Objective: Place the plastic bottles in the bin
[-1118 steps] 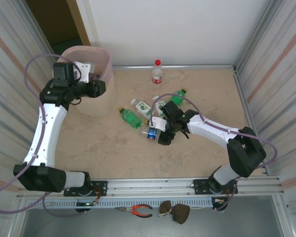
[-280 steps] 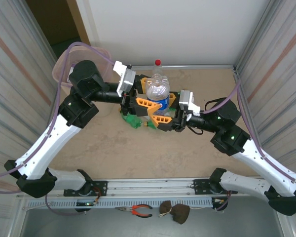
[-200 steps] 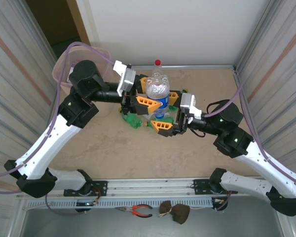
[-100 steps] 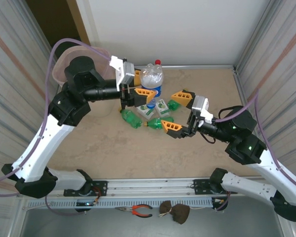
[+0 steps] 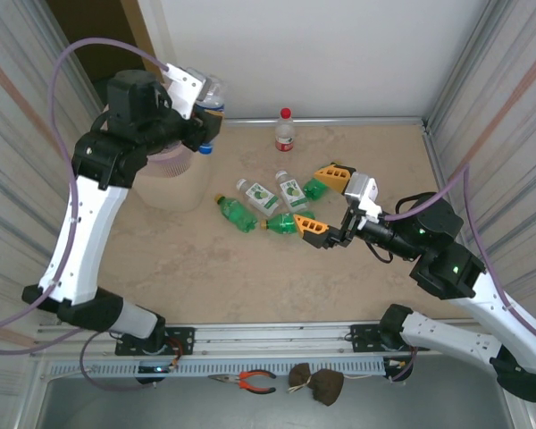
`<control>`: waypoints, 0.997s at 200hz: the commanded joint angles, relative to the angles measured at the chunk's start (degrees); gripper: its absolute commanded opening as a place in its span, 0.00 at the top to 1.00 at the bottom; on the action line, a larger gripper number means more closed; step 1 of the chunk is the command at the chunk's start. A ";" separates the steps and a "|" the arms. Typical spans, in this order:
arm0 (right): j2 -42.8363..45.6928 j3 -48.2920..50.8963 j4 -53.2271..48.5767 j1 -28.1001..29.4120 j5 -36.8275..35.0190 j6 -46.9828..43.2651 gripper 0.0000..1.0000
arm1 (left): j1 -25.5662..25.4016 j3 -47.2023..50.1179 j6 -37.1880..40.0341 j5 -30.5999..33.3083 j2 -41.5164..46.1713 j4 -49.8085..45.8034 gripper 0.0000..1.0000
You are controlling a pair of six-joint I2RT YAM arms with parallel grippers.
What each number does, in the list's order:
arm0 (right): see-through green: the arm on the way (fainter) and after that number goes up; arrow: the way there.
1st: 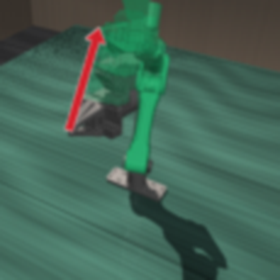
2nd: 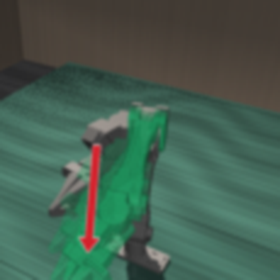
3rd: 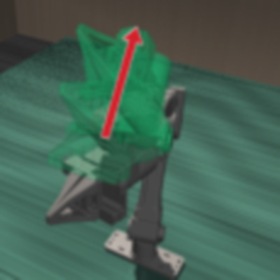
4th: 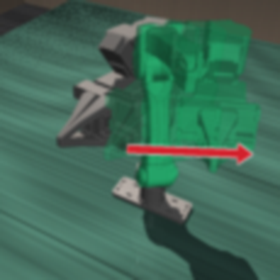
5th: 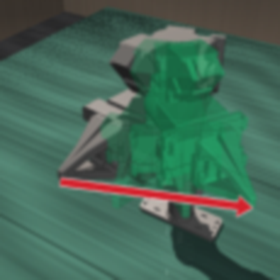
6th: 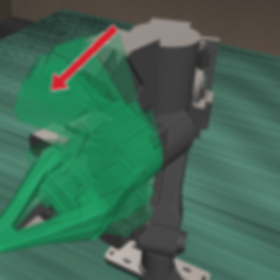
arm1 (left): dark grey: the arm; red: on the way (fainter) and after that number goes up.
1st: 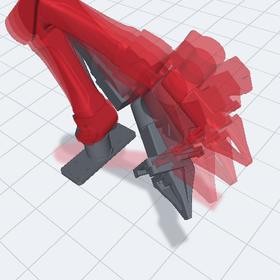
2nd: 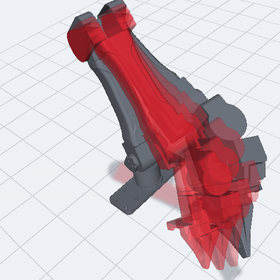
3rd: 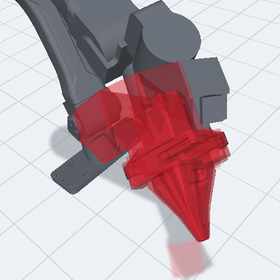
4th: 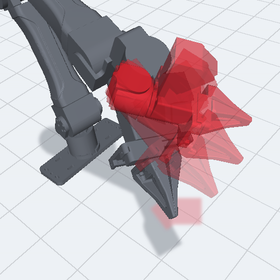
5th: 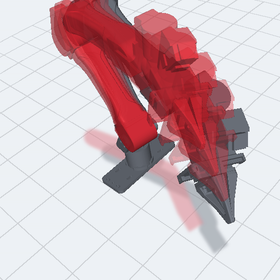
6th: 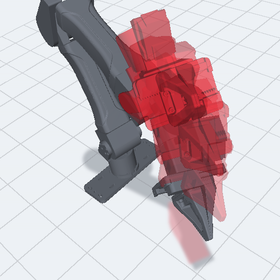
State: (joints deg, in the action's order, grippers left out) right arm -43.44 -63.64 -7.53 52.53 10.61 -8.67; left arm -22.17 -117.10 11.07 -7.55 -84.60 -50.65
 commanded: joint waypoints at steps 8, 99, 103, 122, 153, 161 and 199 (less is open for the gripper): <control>0.09 -1.01 -0.38 0.38 -0.68 -1.83 0.16 | 6.57 -5.93 2.77 6.89 -4.44 -7.93 0.53; -1.62 -1.98 -0.97 0.38 -0.48 -3.46 0.16 | 20.12 -15.36 4.04 1.43 -18.77 -12.63 0.54; -1.65 -2.02 -0.99 0.39 -0.45 -3.56 0.16 | 20.27 -15.42 4.30 1.70 -19.23 -12.99 0.54; -1.95 -2.11 -0.82 0.42 -0.25 -3.75 0.16 | 20.68 -15.14 5.57 3.49 -21.51 -14.11 0.54; -2.50 -2.05 -0.74 0.41 0.34 -4.00 0.15 | 20.69 -13.09 7.55 7.67 -24.92 -14.45 0.55; -2.60 -2.03 -0.64 0.38 0.46 -4.05 0.15 | 20.77 -12.65 7.93 9.27 -25.88 -14.68 0.55; -2.88 -1.60 -0.31 0.39 0.70 -4.23 0.15 | 20.75 -9.18 9.66 13.26 -29.14 -15.79 0.56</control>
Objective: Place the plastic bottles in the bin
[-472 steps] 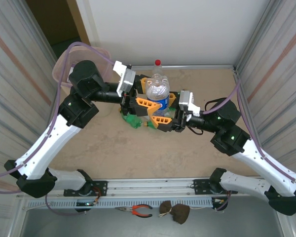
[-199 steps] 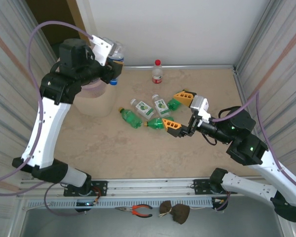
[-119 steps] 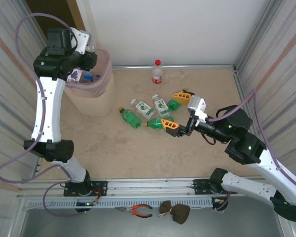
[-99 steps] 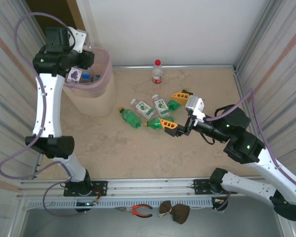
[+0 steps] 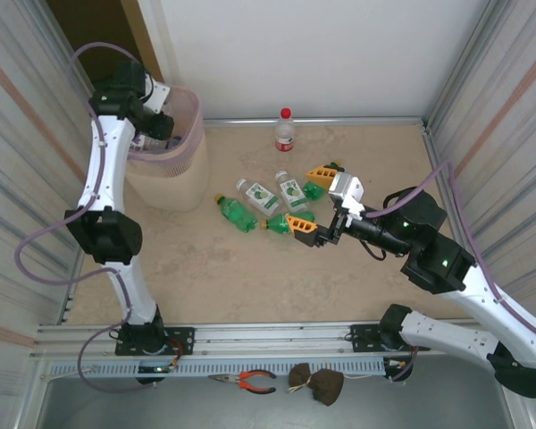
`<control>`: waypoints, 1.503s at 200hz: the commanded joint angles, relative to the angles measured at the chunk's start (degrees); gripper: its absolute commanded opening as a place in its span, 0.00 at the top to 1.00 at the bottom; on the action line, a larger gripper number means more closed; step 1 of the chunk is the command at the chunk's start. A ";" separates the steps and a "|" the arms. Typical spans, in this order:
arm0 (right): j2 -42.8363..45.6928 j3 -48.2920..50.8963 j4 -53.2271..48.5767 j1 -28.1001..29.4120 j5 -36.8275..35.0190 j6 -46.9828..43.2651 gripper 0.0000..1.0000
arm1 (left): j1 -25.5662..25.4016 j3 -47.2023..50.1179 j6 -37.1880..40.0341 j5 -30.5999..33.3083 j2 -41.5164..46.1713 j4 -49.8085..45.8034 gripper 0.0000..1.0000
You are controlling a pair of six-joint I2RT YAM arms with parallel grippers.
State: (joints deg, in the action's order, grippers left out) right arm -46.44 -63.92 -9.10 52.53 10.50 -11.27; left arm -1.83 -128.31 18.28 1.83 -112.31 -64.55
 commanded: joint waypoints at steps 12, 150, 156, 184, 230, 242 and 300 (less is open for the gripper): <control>0.08 -1.21 1.45 0.38 0.79 -1.70 0.15 | 0.42 3.26 2.55 3.89 -2.08 -2.02 0.56; -0.56 -2.32 1.02 0.38 -0.55 -1.83 0.15 | -1.05 -0.32 -1.08 3.60 -1.81 -6.02 0.29; -0.58 -2.35 1.03 0.42 -0.58 -1.91 0.15 | -1.17 -0.75 -1.28 3.23 -1.33 -6.10 0.28; -0.50 -2.65 1.00 0.40 -0.83 -2.00 0.15 | -1.78 -2.66 -1.89 2.84 0.85 -6.71 0.25; -0.74 -3.20 0.80 0.44 -1.09 -2.01 0.15 | -2.83 -5.53 -2.16 3.17 2.94 -8.38 0.23; -0.91 -3.38 0.65 0.38 -1.33 -2.04 0.15 | -3.04 -5.73 -2.16 3.20 3.35 -8.48 0.22; -2.90 -5.25 -1.49 0.22 -8.80 -0.20 0.15 | -4.08 -5.71 -2.63 1.89 5.90 -8.79 0.25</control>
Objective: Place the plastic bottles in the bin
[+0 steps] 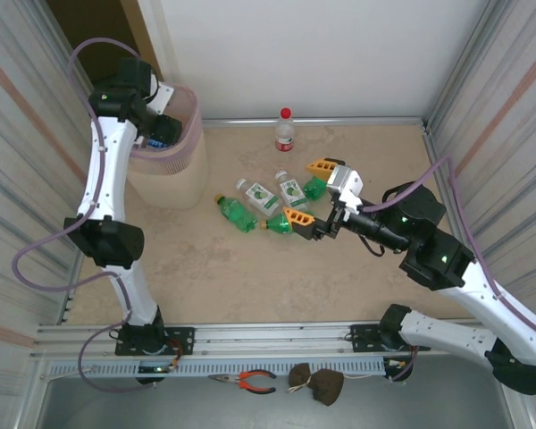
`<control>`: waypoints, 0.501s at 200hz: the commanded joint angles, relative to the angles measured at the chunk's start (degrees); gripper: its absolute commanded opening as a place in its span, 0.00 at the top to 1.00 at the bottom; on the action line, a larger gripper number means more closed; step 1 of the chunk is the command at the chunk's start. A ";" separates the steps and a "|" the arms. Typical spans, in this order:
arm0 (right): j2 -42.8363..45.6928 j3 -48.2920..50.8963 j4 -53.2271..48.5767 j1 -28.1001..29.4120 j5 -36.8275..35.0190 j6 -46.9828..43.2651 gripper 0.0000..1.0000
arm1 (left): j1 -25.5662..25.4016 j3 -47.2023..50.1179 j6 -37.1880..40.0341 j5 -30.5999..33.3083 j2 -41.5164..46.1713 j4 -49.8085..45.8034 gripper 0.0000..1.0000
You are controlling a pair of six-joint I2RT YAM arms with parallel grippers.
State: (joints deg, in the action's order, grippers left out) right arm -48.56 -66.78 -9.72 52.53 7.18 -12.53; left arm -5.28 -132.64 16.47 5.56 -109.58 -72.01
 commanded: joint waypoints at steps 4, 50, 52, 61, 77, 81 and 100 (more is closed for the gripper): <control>-0.98 -2.70 -1.17 0.12 -6.19 1.30 0.15 | -0.64 -1.33 -0.87 -2.07 3.41 -1.30 0.25; -3.87 -4.66 -4.43 -6.44 -7.48 9.70 0.16 | -0.87 -1.08 -2.05 -4.72 6.54 -0.53 0.28; -4.01 -4.69 -4.59 -7.00 -7.25 10.20 0.16 | -0.87 -0.97 -2.12 -4.82 6.74 -0.47 0.28; -4.71 -4.85 -5.31 -9.46 -6.15 12.59 0.16 | -0.87 -0.49 -2.57 -5.80 7.65 -0.14 0.29; -6.11 -5.24 -6.59 -14.12 -3.49 16.98 0.17 | -0.87 0.81 -3.42 -8.15 9.51 0.94 0.30; -6.52 -5.28 -6.83 -15.16 -2.79 17.84 0.18 | -0.90 1.24 -3.68 -8.82 9.95 1.23 0.30; -7.78 -5.16 -7.83 -19.98 0.35 21.20 0.18 | -0.94 3.03 -4.94 -12.02 12.40 2.59 0.30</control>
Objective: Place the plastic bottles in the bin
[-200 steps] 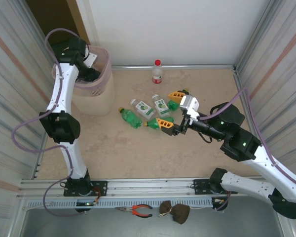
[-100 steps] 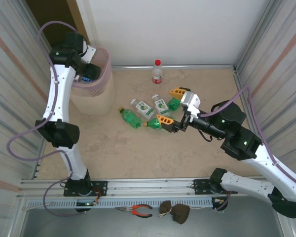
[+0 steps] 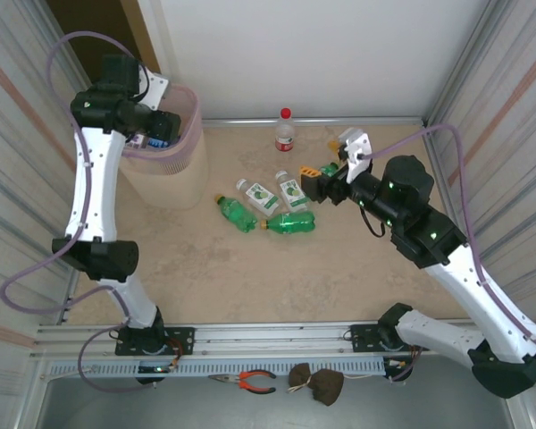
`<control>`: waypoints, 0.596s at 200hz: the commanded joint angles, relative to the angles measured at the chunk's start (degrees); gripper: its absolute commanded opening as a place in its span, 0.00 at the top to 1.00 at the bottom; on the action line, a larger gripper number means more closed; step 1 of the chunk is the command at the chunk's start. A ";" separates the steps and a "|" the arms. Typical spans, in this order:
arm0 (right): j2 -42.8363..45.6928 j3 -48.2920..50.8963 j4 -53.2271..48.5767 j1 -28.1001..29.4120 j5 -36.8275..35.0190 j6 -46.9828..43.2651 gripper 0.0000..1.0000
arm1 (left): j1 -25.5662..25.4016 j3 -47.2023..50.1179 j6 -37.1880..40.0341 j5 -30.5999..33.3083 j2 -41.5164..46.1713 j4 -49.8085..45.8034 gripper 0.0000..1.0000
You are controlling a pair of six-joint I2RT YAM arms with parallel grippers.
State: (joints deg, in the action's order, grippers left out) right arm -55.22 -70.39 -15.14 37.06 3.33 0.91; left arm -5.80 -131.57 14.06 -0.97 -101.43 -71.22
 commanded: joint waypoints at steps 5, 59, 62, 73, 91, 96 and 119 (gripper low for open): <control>-2.80 -1.63 -2.84 -5.57 4.55 8.52 0.19 | -0.42 2.52 -2.98 -6.39 4.84 2.30 0.30; -11.57 -2.85 -8.89 -13.46 5.12 11.04 0.22 | -1.25 9.28 -7.27 -15.45 11.48 6.74 0.30; -12.15 -2.94 -9.23 -13.87 5.03 11.35 0.22 | -1.37 9.75 -7.48 -15.74 11.82 7.05 0.30; -14.44 -3.28 -10.27 -15.33 4.39 12.73 0.24 | -1.96 11.45 -8.30 -16.42 12.99 7.99 0.30; -18.78 -4.17 -12.07 -17.41 2.64 16.38 0.26 | -3.21 13.99 -9.34 -17.13 14.50 9.43 0.30; -20.05 -4.55 -12.56 -17.91 2.16 17.60 0.27 | -3.64 14.64 -9.60 -17.21 14.85 9.74 0.30; -25.92 -6.53 -14.38 -19.07 0.18 22.61 0.30 | -5.55 17.45 -10.39 -16.92 16.06 10.79 0.30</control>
State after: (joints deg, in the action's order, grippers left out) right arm -76.86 -73.95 -25.89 18.98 6.04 16.38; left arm -9.76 -116.55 5.96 -15.86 -87.81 -63.00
